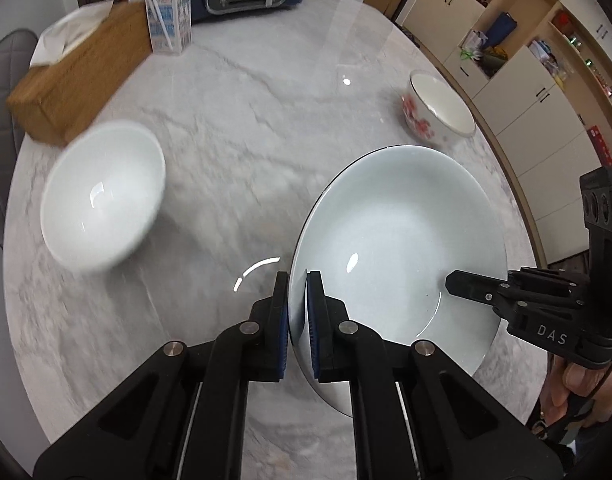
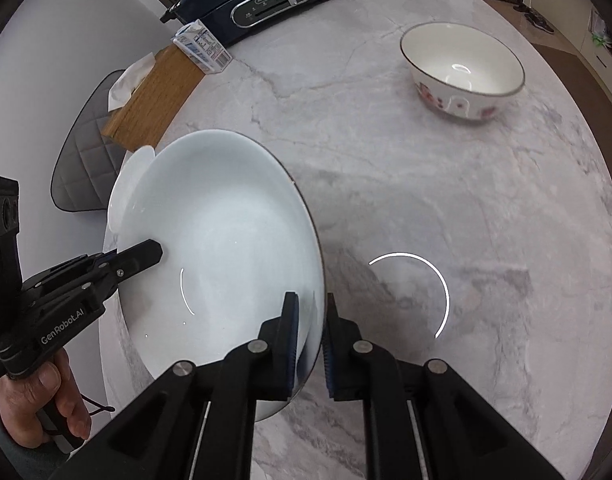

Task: Organize plates and bowls
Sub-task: 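Carry the white bowl onto the plate stack and open the right gripper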

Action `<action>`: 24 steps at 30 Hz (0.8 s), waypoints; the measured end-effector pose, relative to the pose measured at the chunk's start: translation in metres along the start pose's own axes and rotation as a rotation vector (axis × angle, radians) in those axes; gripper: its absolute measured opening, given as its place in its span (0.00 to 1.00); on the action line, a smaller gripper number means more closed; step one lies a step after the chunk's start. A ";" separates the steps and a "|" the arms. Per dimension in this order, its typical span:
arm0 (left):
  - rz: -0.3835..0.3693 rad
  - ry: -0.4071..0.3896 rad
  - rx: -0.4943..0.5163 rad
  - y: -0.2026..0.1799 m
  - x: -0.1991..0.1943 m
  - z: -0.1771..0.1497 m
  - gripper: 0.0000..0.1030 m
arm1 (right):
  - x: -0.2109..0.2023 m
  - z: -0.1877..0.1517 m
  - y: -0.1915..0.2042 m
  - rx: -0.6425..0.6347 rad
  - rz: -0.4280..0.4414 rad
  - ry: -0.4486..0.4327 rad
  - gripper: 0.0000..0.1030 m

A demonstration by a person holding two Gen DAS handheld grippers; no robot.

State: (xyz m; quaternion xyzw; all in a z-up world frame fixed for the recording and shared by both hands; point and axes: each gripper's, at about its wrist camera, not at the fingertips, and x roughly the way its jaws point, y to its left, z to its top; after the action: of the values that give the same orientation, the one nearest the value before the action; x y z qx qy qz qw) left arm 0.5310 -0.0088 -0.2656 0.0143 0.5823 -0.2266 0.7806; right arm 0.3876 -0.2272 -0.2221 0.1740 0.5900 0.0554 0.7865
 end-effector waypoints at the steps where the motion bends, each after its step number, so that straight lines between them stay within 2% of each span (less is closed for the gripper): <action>1: 0.002 0.010 0.001 -0.004 0.002 -0.010 0.06 | -0.001 -0.009 -0.002 0.004 -0.013 0.006 0.12; 9: 0.001 0.060 -0.059 -0.027 0.021 -0.075 0.07 | 0.008 -0.054 -0.029 0.029 -0.016 0.046 0.13; 24: 0.055 0.028 -0.142 -0.032 0.023 -0.089 0.07 | 0.015 -0.067 -0.037 -0.056 0.018 0.084 0.14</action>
State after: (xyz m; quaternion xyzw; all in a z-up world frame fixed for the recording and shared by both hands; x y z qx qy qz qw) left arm 0.4440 -0.0196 -0.3075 -0.0218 0.6070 -0.1630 0.7775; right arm 0.3248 -0.2430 -0.2647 0.1549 0.6193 0.0863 0.7649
